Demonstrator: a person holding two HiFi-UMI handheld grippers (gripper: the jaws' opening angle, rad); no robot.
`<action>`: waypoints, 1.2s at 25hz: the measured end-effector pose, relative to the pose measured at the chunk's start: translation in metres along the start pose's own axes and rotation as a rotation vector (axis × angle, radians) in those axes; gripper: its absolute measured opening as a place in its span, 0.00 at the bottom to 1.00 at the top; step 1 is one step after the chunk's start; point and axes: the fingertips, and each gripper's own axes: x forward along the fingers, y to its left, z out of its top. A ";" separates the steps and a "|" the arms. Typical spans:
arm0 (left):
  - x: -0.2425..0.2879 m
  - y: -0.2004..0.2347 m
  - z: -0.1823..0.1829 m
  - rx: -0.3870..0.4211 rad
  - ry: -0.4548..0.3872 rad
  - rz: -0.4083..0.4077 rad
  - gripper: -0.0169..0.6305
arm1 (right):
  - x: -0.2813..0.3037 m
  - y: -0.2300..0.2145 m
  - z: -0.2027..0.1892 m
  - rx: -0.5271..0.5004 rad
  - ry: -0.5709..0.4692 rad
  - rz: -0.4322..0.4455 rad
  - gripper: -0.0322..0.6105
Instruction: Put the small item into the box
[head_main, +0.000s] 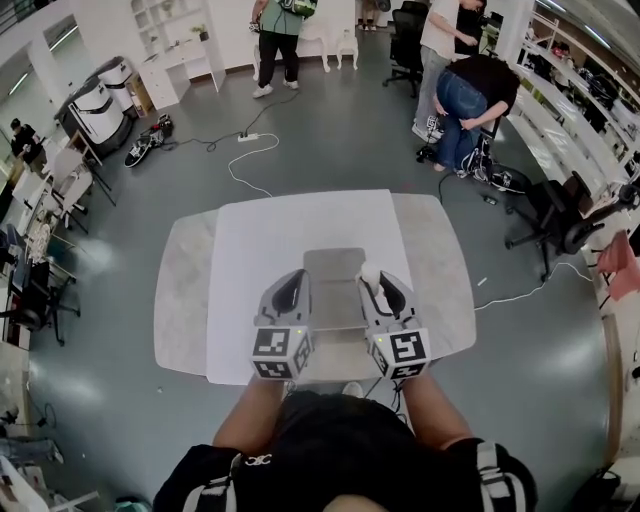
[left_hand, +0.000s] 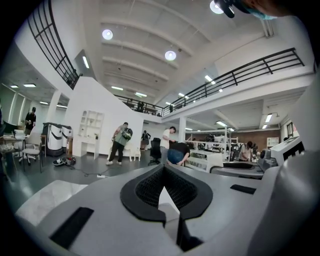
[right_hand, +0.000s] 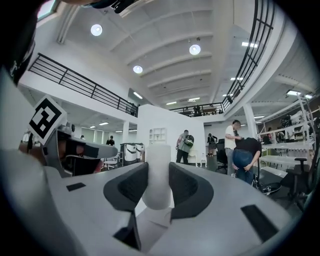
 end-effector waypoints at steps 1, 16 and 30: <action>0.002 0.004 -0.003 0.002 0.007 0.000 0.05 | 0.004 0.002 -0.001 0.002 0.001 0.012 0.24; 0.007 0.040 -0.037 -0.024 0.050 -0.019 0.05 | 0.015 0.016 -0.047 -0.159 0.130 0.126 0.24; -0.009 0.048 -0.040 0.014 0.044 -0.024 0.05 | -0.014 0.061 -0.150 -0.527 0.509 0.406 0.24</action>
